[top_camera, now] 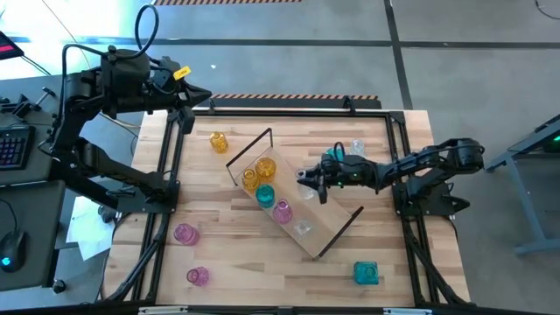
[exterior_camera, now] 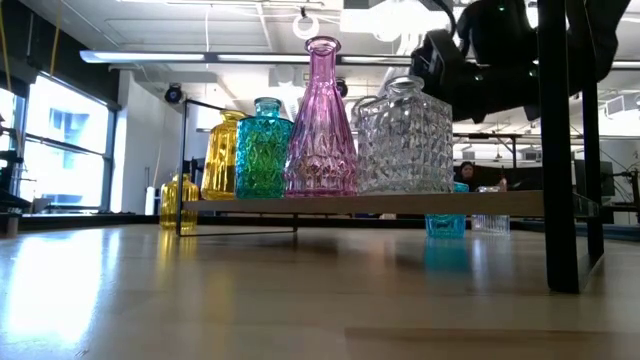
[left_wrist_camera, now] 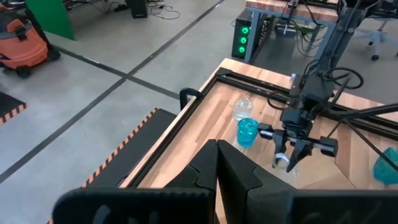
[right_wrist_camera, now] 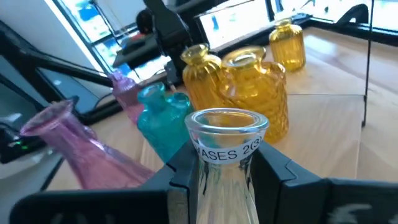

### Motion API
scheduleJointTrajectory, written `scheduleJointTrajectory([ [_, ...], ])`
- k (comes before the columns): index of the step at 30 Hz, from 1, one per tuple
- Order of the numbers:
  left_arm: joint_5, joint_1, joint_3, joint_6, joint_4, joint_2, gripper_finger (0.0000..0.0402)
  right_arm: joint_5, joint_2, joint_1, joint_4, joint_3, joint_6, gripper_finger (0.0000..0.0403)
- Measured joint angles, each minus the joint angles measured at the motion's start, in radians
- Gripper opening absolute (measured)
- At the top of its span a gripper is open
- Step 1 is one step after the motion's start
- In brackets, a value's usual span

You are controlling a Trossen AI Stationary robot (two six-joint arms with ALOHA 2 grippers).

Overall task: Sort vases onto shelf
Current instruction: Put the left crystal vase on the shelf

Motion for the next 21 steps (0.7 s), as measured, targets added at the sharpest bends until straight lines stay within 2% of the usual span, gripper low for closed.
scheduleJointTrajectory([
  [10,-0.018,0.0,0.0,-0.045,0.0,0.0,0.0,-0.076,0.0,0.0,0.021,-0.022,-0.073,0.0074],
  [14,-0.019,0.0,0.0,-0.059,0.0,0.003,0.0,-0.075,0.0,0.0,0.017,-0.022,-0.1,0.0074],
  [21,-0.019,0.0,0.0,-0.049,0.001,0.02,0.0,-0.014,0.0,0.0,-0.031,-0.021,-0.165,0.0074],
])
